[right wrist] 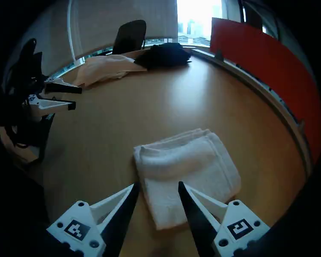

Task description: Fold towel

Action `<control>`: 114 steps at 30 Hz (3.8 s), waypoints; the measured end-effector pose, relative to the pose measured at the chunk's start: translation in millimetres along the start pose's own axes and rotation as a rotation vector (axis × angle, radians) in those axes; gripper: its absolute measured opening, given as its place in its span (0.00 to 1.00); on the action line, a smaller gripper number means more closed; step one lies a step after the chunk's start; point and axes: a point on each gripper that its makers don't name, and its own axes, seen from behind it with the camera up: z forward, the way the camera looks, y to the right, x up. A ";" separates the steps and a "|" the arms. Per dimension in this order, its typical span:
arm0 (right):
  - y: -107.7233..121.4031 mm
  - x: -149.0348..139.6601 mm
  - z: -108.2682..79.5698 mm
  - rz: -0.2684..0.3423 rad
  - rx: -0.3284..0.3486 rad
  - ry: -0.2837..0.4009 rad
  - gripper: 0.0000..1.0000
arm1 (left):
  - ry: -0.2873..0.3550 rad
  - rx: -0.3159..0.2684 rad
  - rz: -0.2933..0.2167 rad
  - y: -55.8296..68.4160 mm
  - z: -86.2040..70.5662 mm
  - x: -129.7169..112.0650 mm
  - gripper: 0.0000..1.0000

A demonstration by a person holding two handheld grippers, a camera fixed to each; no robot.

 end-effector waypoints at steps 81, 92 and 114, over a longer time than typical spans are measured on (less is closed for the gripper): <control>68.4 83.9 -92.2 0.150 -0.267 0.141 0.04 | 0.004 -0.049 0.019 7.3 9.6 14.4 0.95; 90.0 102.0 -139.8 0.138 -0.297 0.169 0.04 | 0.010 -0.069 0.021 14.3 12.1 22.5 0.94; 148.9 24.3 -233.1 0.246 -0.396 0.140 0.04 | -0.002 -0.093 0.031 26.5 15.4 29.7 0.95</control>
